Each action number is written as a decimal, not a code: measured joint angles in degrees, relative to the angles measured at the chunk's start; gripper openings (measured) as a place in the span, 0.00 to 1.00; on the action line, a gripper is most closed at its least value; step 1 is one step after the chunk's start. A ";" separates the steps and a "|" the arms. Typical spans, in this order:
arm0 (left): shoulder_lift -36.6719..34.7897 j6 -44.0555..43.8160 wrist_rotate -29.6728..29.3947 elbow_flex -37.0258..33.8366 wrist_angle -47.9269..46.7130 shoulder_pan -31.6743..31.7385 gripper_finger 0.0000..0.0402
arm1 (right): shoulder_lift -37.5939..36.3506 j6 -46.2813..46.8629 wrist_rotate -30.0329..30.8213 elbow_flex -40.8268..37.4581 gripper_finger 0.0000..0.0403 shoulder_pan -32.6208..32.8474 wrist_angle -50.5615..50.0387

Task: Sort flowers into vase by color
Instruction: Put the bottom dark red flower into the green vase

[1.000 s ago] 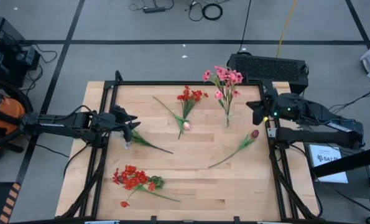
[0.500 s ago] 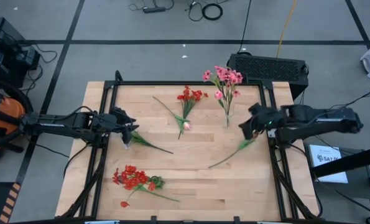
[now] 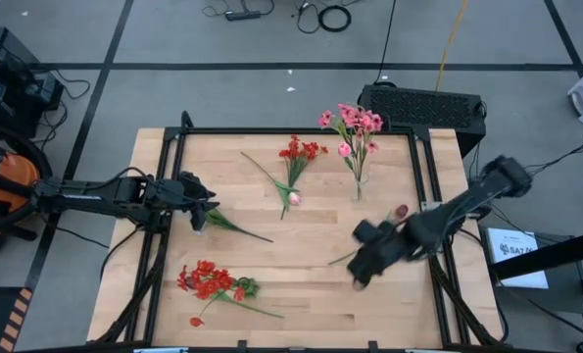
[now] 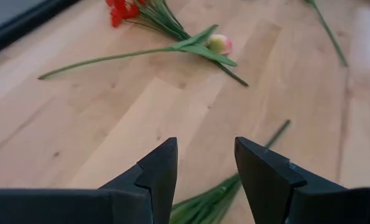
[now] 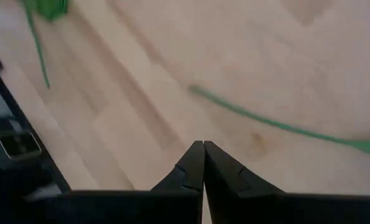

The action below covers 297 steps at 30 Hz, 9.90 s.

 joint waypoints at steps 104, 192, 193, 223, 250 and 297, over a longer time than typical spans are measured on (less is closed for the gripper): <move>0.00 0.33 4.50 0.00 -2.75 0.00 0.42 | 61.26 -11.26 -11.11 66.33 0.15 13.63 -38.73; 0.01 0.33 4.50 0.00 -2.19 -0.01 0.42 | 41.29 -17.97 1.90 48.02 0.00 9.37 -24.82; 0.00 0.33 4.50 0.00 -2.21 -0.01 0.42 | 40.89 -18.13 4.93 48.14 0.00 9.91 -23.77; -0.01 2.95 4.50 0.00 -0.65 -0.01 0.42 | 20.52 -57.98 31.80 -20.09 0.00 -0.04 112.15; -0.01 3.04 4.04 0.00 -0.79 0.00 0.42 | 36.71 -65.50 -16.45 5.48 0.00 -14.97 120.65; 0.00 3.36 6.40 0.00 -0.68 -0.01 0.42 | 44.36 -54.29 -21.90 19.32 0.15 -15.63 89.85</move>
